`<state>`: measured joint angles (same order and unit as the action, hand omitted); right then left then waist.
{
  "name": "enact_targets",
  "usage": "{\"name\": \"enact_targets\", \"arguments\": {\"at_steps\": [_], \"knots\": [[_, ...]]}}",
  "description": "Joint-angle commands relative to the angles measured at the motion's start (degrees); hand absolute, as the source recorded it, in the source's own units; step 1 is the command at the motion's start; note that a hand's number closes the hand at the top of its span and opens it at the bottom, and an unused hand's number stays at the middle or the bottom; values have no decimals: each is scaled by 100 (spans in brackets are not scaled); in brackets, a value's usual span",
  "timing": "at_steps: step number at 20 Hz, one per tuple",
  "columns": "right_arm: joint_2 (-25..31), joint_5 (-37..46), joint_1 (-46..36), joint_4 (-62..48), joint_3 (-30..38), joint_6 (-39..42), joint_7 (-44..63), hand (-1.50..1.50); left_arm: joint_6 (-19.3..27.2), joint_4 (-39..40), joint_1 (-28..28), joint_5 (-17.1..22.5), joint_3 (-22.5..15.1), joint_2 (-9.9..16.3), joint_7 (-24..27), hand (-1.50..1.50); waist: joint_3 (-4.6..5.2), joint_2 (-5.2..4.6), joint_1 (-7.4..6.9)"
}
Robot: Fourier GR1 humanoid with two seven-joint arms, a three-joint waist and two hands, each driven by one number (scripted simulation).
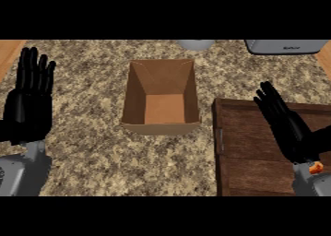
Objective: Pick the croissant from the tray and place it in the cardboard box
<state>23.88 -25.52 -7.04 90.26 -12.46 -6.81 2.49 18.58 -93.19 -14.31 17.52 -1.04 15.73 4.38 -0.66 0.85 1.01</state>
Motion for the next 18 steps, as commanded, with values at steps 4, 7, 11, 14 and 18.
{"name": "enact_targets", "arguments": {"at_steps": [4,7,11,14,18], "knots": [[1173,-474,434,-180,429,1506,103,-150,-17,820,785,-1039,-66,1083,-449,0,43,-130,-36],[2378,1192,-236,380,-74,1870,-163,-150,-94,931,892,-1140,-223,1152,-571,0,227,-16,-408],[2791,1721,970,-547,-185,2554,-1609,-150,-127,1544,1198,-1497,-175,1557,-671,0,29,-153,64],[2720,632,1044,-1638,709,3331,-2891,-150,-211,1668,1186,-1574,-253,1530,-564,0,32,-140,-2],[3061,1361,969,-2684,820,4138,-4625,-150,-233,1780,1138,-1632,-260,1472,-528,0,35,-121,-121]]}}
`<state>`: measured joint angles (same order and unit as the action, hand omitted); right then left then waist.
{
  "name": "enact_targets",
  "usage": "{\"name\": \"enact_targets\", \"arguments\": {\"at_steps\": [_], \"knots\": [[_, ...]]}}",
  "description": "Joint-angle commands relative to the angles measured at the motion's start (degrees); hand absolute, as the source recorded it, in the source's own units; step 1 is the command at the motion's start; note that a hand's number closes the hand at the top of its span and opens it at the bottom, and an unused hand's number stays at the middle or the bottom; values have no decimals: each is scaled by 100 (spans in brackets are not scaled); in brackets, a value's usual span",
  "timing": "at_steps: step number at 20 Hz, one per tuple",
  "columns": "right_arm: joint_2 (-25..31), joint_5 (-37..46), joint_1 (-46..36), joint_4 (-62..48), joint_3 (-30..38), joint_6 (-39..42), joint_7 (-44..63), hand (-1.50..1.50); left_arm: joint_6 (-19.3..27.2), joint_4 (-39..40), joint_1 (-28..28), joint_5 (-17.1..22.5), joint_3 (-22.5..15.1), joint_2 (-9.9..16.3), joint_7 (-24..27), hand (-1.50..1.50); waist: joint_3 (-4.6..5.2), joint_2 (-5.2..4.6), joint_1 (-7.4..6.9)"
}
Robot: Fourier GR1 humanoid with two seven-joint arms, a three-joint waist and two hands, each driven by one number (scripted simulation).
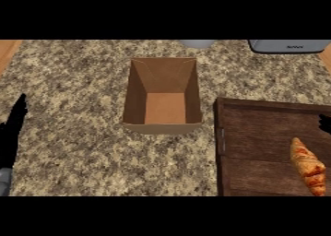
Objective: Pick the croissant from the tray and place it in the cardboard box
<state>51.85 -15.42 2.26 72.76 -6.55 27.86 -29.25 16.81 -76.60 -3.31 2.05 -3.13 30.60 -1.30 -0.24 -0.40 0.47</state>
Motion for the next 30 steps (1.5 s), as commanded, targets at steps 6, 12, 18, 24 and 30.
{"name": "enact_targets", "arguments": {"at_steps": [6,12,18,24,30], "knots": [[1221,2158,-623,-953,-262,-78,-1615,-150,-26,52,-85,-215,-127,-66,-32,0,8,4,-243],[1246,3049,-1490,-698,-1131,225,-1083,-150,-168,567,-490,-267,5,-64,114,0,27,-18,-226],[1042,4181,-2005,-1225,-1936,319,-1069,-150,-212,486,-514,-324,-43,-188,20,0,19,-15,-248],[539,4756,-2589,-1310,-2207,599,-687,-150,-261,487,-525,-434,108,-230,5,0,24,18,-135],[207,4971,-2804,-1514,-1924,863,-577,-150,-619,277,-268,-385,468,-19,-96,0,25,34,-103]]}}
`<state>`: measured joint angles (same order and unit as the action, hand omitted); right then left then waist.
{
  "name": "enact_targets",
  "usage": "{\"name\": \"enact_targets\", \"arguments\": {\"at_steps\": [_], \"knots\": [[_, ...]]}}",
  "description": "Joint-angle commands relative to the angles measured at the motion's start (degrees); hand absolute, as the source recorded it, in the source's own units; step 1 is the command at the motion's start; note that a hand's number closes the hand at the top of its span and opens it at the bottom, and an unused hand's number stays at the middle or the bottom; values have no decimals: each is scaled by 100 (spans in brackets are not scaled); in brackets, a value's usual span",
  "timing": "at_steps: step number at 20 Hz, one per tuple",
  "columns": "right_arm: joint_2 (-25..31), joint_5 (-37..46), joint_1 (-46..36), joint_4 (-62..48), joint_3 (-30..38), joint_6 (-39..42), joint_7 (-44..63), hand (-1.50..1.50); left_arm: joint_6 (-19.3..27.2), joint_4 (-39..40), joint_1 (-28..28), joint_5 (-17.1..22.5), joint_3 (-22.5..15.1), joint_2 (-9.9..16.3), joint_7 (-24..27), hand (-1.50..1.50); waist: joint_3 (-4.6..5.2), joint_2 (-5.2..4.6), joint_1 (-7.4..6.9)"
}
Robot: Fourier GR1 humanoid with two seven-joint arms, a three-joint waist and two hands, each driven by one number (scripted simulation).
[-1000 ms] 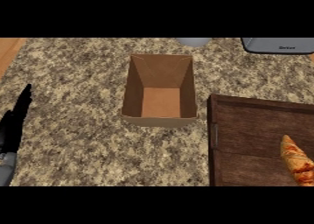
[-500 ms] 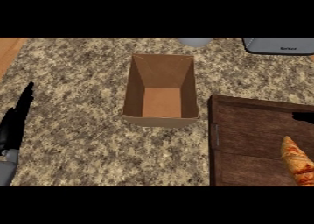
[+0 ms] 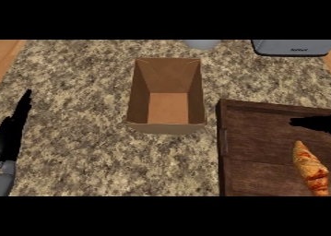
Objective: Pick the croissant from the tray and place it in the cardboard box
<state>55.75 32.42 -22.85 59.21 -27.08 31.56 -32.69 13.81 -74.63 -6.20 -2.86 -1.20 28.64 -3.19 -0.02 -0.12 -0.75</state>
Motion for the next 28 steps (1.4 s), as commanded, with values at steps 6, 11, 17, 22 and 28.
{"name": "enact_targets", "arguments": {"at_steps": [6,11,17,22,28], "knots": [[-138,442,210,206,181,455,-248,-150,-239,-91,119,-83,392,0,36,0,3,14,59],[-501,224,46,89,279,623,-384,-150,-211,132,-15,-242,308,-226,65,0,4,3,48],[-170,-21,354,819,370,840,-480,-150,-447,-8,88,-146,546,-100,87,0,5,18,65],[45,-178,743,1598,475,1052,-3,-150,-242,-196,224,-368,477,-368,20,0,5,22,86],[-297,436,973,1408,233,791,530,-150,-331,-342,382,-520,432,-485,51,0,1,13,39]]}}
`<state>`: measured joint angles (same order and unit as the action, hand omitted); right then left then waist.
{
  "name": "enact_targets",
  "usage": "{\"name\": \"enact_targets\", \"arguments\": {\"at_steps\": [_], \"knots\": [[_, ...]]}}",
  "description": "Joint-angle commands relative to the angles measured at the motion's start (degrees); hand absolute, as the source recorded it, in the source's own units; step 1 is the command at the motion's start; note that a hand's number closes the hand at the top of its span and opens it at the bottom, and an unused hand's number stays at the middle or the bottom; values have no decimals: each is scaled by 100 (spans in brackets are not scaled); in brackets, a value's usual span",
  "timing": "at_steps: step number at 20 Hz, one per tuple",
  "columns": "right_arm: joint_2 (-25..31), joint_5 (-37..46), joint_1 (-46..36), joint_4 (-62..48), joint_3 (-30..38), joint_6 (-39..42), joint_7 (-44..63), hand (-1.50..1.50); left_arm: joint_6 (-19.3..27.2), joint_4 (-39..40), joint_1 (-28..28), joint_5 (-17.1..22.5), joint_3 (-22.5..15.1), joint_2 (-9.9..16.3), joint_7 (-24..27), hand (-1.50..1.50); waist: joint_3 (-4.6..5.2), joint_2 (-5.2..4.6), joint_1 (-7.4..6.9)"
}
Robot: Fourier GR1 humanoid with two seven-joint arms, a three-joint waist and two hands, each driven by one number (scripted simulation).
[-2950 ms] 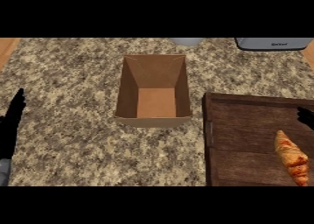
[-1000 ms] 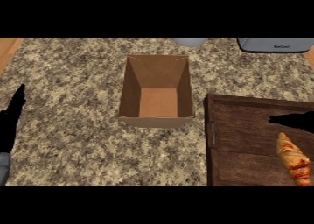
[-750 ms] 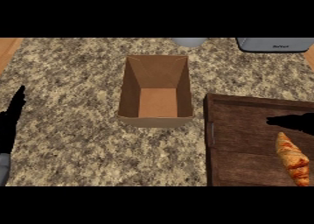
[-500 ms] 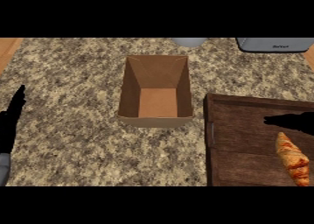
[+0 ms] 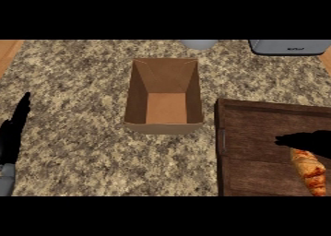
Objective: Pick the croissant from the tray and place it in the cardboard box
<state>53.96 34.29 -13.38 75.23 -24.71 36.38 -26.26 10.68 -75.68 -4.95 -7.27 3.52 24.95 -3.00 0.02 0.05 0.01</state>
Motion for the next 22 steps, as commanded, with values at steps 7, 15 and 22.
{"name": "enact_targets", "arguments": {"at_steps": [7,15,22], "knots": [[-988,821,109,-122,73,-271,435,150,-122,141,-147,-149,279,-99,62,0,-2,-10,-10],[-1107,1419,-21,-906,535,-1714,-368,150,-302,-143,147,-171,324,-63,5,0,-6,-10,-58],[-1884,1182,-1979,-1825,896,-2291,-1307,150,-280,50,-447,-344,35,-246,23,0,-34,-178,-508]]}}
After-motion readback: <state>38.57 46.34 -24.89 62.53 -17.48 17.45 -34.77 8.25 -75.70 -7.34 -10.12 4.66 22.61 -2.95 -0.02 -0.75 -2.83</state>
